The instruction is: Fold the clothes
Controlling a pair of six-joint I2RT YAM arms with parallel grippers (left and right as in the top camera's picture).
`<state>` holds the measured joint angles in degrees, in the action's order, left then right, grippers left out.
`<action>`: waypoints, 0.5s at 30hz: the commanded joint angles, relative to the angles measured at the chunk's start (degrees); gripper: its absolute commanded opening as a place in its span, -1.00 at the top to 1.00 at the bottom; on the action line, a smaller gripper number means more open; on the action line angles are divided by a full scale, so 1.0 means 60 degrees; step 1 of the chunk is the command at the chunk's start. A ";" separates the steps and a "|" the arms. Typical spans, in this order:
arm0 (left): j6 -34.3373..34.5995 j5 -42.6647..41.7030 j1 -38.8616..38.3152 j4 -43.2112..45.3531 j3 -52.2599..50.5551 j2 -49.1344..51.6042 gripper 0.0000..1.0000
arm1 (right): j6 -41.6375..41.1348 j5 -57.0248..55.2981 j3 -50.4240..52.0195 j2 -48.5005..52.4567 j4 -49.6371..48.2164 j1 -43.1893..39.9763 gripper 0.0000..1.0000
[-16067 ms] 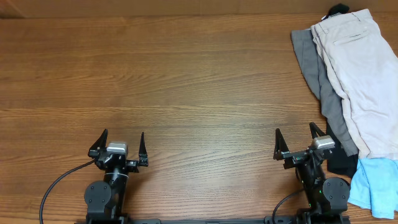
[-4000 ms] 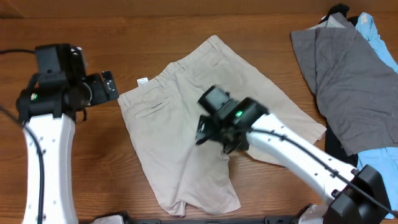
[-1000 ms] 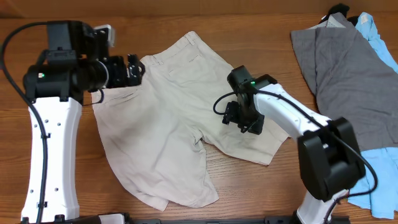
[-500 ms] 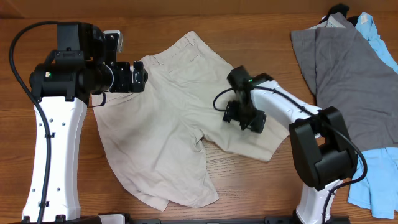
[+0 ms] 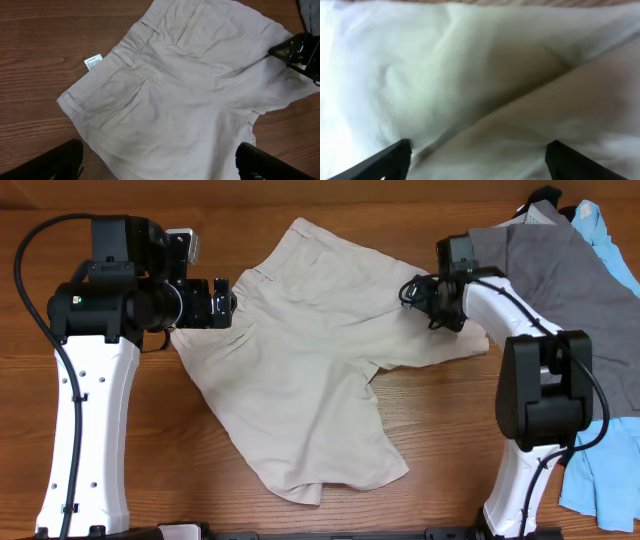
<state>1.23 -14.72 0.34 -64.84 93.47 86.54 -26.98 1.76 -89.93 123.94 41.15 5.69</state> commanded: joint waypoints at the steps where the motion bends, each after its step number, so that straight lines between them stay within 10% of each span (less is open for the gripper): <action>1: -0.0222 0.0080 -0.0080 0.0135 0.0066 0.0080 -1.00 | 0.0328 -0.0025 -0.1311 0.0616 0.1173 -0.0113 -1.00; 15: -0.0168 0.0765 -0.0080 0.0117 0.0066 0.0124 -1.00 | 0.0586 0.1151 -0.5847 -0.1220 0.8652 0.0306 -1.00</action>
<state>1.06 -11.03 0.34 -63.29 93.47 87.02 -24.88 6.55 -123.15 123.42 90.15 6.04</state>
